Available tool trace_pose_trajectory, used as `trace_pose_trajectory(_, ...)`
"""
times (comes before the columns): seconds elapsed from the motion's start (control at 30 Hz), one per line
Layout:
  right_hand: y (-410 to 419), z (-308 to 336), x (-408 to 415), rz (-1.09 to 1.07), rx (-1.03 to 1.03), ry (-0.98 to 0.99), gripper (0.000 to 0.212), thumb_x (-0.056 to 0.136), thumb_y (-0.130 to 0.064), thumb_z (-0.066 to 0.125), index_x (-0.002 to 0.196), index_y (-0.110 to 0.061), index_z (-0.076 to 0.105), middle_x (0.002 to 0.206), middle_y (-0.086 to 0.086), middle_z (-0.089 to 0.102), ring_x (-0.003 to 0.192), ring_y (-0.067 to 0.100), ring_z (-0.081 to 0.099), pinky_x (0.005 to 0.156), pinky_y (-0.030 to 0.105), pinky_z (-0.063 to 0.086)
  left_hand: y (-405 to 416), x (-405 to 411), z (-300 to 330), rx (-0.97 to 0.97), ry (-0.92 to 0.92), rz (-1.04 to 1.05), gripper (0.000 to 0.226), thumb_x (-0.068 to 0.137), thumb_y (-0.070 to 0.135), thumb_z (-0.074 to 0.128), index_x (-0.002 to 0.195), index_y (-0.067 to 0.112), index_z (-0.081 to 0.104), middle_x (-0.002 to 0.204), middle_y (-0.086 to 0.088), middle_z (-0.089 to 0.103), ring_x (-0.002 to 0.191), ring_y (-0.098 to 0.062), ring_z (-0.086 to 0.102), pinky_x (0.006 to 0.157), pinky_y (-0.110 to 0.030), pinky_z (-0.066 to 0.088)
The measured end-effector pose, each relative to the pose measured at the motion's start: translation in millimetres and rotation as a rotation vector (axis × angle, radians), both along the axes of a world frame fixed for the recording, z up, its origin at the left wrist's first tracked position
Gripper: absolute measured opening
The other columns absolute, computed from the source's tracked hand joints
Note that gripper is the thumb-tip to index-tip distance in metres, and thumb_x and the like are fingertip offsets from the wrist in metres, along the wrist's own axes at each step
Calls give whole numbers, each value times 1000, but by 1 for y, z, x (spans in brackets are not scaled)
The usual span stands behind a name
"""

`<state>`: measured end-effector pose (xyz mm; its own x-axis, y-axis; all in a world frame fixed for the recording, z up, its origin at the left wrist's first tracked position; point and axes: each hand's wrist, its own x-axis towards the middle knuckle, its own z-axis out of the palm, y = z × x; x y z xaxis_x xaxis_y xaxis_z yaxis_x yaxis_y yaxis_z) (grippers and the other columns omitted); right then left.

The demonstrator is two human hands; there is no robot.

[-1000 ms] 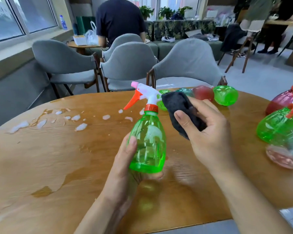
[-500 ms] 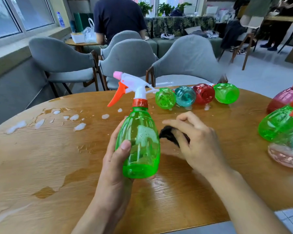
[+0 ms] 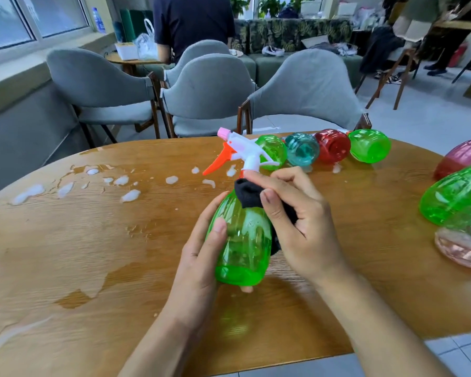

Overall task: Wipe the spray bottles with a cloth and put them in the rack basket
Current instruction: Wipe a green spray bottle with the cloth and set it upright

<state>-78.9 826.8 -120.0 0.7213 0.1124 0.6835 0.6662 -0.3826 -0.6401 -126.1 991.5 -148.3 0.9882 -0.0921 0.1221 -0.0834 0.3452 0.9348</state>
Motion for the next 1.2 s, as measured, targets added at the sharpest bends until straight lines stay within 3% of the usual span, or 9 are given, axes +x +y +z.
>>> trace_pose_trajectory(0.17, 3, 0, -5, 80, -65, -36, 28, 107, -23, 55, 127, -23, 74, 107, 2, 54, 99, 20, 61, 91, 23, 47, 0, 6, -5, 21, -11, 93, 48, 101, 56, 50, 145, 42, 61, 140, -6, 69, 122, -39, 68, 81, -48, 55)
trace_pose_trajectory(0.33, 16, -7, -18, 133, -147, -95, 28, 107, -29, 56, 123, -20, 77, 104, 2, 50, 91, 14, 58, 82, 22, 48, 6, 11, -1, -43, 44, 150, 52, 100, 57, 51, 145, 35, 61, 131, -12, 73, 95, -28, 73, 63, -36, 56)
trace_pose_trajectory(0.43, 22, -9, -26, 168, -182, -113, 27, 106, -27, 58, 122, -19, 79, 101, 2, 50, 90, 7, 55, 78, 15, 47, 12, 13, 0, -65, 42, 175, 55, 100, 58, 52, 147, 30, 60, 134, -19, 71, 108, -33, 72, 78, -42, 56)
trace_pose_trajectory(0.63, 22, -8, -37, 391, -212, 169, 21, 104, -30, 64, 113, -24, 82, 97, -7, 58, 83, 18, 62, 72, 34, 50, 28, 19, 4, -36, 55, 222, 58, 105, 63, 51, 152, 30, 56, 148, -13, 64, 138, -42, 59, 117, -68, 42)
trace_pose_trajectory(0.7, 13, 1, -35, 383, -142, 290, 16, 98, -29, 69, 102, -24, 83, 86, -8, 65, 78, 18, 65, 70, 31, 48, 29, 20, 6, -55, 43, 233, 64, 101, 66, 52, 153, 30, 55, 150, -9, 63, 140, -37, 58, 115, -66, 45)
trace_pose_trajectory(0.77, 1, 8, -26, 246, -92, 313, 5, 93, -28, 74, 97, -27, 77, 81, -7, 64, 75, 12, 63, 71, 28, 46, 26, 19, 6, -49, 9, 216, 55, 103, 60, 47, 152, 37, 55, 148, -4, 65, 137, -33, 61, 96, -56, 58)
trace_pose_trajectory(0.83, -4, 9, -18, 94, -23, 329, 19, 90, -25, 82, 96, -26, 64, 81, -3, 58, 75, 19, 59, 72, 35, 45, 21, 16, 4, -22, -8, 191, 48, 101, 58, 47, 146, 45, 59, 142, 1, 68, 130, -30, 66, 79, -46, 60)
trace_pose_trajectory(1.0, 1, 2, -13, -114, 378, 341, 26, 86, -23, 85, 93, -21, 60, 91, 2, 66, 87, 17, 66, 81, 37, 52, 13, 16, 2, 28, -23, 225, 46, 98, 59, 50, 141, 47, 63, 142, 6, 69, 132, -22, 66, 108, -67, 51)
trace_pose_trajectory(1.2, -10, 7, -8, -110, 288, 391, 51, 83, 10, 79, 113, -29, 66, 111, -7, 71, 103, 7, 72, 91, 27, 59, 8, 17, 3, 37, -27, 230, 47, 98, 61, 51, 142, 48, 61, 145, 2, 66, 135, -36, 62, 107, -79, 44)
